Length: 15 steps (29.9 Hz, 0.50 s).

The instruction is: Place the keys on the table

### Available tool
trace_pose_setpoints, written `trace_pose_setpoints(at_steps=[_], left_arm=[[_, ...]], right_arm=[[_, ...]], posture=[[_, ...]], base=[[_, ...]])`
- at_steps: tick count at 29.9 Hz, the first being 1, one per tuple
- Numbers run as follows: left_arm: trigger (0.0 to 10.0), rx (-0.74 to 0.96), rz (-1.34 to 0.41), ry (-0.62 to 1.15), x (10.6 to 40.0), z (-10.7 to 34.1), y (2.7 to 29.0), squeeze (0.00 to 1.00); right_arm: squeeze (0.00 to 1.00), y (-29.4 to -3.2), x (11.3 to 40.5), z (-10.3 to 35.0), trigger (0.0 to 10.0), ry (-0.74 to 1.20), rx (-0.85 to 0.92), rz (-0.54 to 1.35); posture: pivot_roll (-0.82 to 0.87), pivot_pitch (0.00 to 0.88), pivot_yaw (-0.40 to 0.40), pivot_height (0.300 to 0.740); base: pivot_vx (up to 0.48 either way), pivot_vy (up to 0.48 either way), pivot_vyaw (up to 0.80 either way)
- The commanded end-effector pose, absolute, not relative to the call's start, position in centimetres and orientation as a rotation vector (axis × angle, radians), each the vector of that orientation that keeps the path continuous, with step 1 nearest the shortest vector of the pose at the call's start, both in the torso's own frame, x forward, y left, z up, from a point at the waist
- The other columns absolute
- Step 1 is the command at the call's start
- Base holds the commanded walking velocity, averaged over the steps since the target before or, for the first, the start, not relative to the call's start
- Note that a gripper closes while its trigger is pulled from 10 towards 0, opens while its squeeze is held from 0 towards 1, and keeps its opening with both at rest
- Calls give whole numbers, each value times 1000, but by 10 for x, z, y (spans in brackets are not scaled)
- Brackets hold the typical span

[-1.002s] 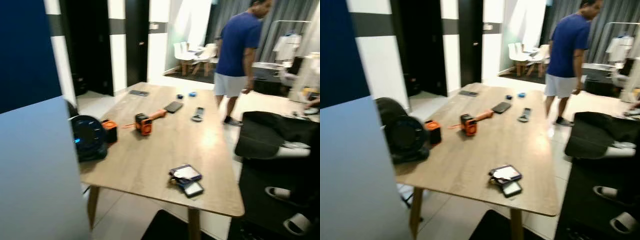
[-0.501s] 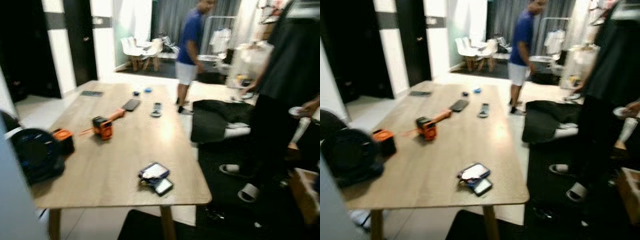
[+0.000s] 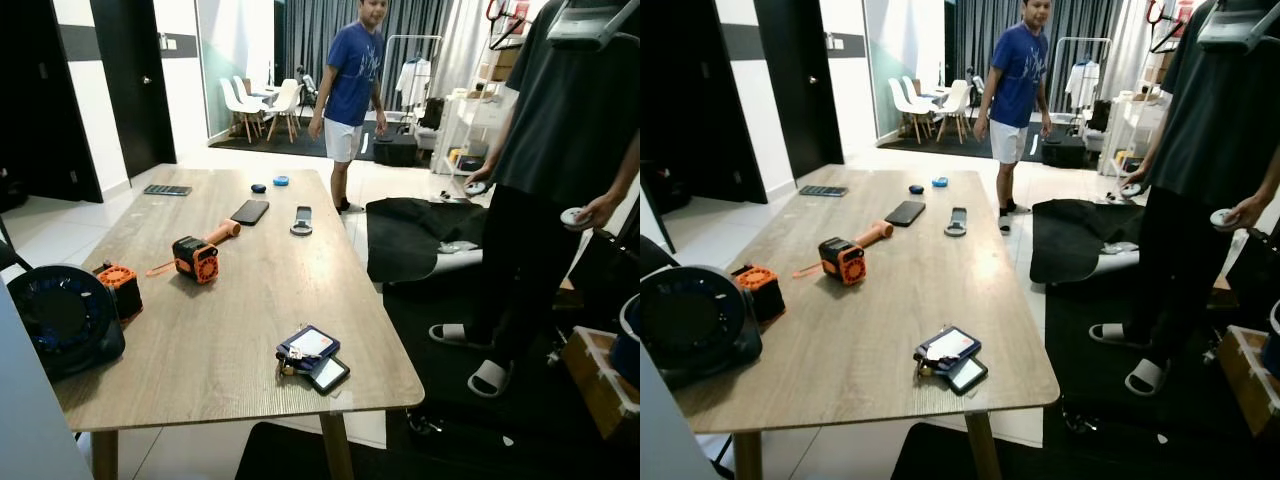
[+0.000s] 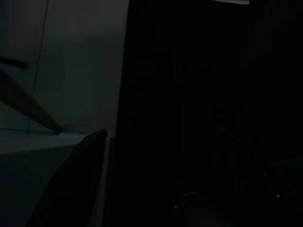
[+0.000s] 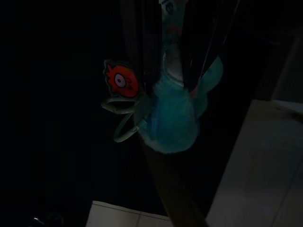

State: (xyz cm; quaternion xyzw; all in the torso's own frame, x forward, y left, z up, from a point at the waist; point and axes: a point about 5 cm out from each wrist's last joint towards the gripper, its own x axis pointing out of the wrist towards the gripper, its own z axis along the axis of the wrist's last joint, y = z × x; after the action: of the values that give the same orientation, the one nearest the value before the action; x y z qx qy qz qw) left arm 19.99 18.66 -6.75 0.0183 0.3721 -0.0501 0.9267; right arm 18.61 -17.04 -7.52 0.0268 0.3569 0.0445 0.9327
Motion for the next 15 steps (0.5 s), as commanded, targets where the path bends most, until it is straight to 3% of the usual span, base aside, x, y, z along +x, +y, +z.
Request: trace_pose_setpoints(at_steps=[1,15], left_arm=[[10000,33,-77,759,200,-68,188,0],[10000,35,-96,760,199,-68,187,0]], right_arm=[[0,-174,185,-75,10000,734,48,80],[0,-173,184,-76,10000,735,50,80]], posture=[[73,0,-9,740],[74,0,-5,740]], base=[[0,0,0],[0,0,0]])
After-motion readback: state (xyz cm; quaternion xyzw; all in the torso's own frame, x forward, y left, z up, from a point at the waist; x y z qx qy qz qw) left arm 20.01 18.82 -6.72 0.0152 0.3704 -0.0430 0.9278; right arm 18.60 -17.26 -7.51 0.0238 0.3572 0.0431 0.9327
